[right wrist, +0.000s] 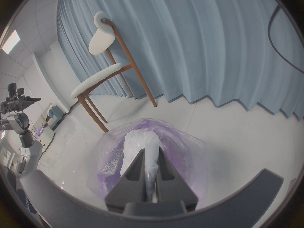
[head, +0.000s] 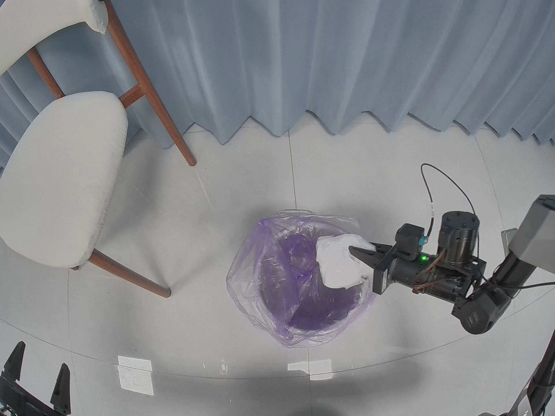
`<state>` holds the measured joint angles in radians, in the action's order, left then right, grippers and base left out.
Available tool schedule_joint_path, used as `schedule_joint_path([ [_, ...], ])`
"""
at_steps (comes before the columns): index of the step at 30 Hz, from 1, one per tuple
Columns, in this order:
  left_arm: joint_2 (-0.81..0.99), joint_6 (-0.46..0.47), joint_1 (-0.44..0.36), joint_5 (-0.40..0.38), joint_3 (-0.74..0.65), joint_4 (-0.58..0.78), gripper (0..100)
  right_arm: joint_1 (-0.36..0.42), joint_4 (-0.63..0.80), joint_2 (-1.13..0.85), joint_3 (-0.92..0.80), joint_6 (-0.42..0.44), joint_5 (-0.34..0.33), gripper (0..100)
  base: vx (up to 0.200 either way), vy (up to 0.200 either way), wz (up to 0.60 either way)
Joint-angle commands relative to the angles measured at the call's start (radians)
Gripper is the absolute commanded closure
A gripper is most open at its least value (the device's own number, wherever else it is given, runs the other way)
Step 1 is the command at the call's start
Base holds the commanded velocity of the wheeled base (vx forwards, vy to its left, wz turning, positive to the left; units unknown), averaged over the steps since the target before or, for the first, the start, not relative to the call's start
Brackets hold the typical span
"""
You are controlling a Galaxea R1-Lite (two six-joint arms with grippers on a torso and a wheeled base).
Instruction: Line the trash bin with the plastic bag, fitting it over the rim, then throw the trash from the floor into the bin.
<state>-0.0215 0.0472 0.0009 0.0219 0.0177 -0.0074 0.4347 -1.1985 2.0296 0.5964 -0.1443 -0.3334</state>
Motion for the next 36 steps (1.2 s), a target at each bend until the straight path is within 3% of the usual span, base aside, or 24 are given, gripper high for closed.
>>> schedule_joint_path([
  [1,0.021,0.026,-0.001,-0.036,-0.004,0.009,0,0.033,-0.004,0.167,0.103,-0.003,0.001,100,0.0,0.0,0.0],
  [21,0.021,-0.023,0.001,0.006,-0.018,-0.036,0,0.029,-0.004,0.327,0.244,0.0,0.004,100,0.0,0.0,0.0],
  [22,0.021,-0.023,0.001,0.006,-0.018,-0.036,0,0.029,-0.004,0.327,0.244,0.002,0.005,0,0.0,0.0,0.0],
  [29,0.021,-0.023,0.001,0.007,-0.018,-0.037,0,0.03,-0.023,0.213,0.189,0.005,0.007,0,0.0,0.0,0.0],
  [34,0.021,-0.024,0.001,0.007,-0.018,-0.037,0,0.016,-0.023,-0.031,0.016,0.005,0.01,0,0.0,0.0,0.0],
  [36,0.021,-0.024,0.001,0.007,-0.018,-0.037,0,-0.056,-0.018,-0.255,-0.145,0.018,0.022,0,0.0,0.0,0.0],
])
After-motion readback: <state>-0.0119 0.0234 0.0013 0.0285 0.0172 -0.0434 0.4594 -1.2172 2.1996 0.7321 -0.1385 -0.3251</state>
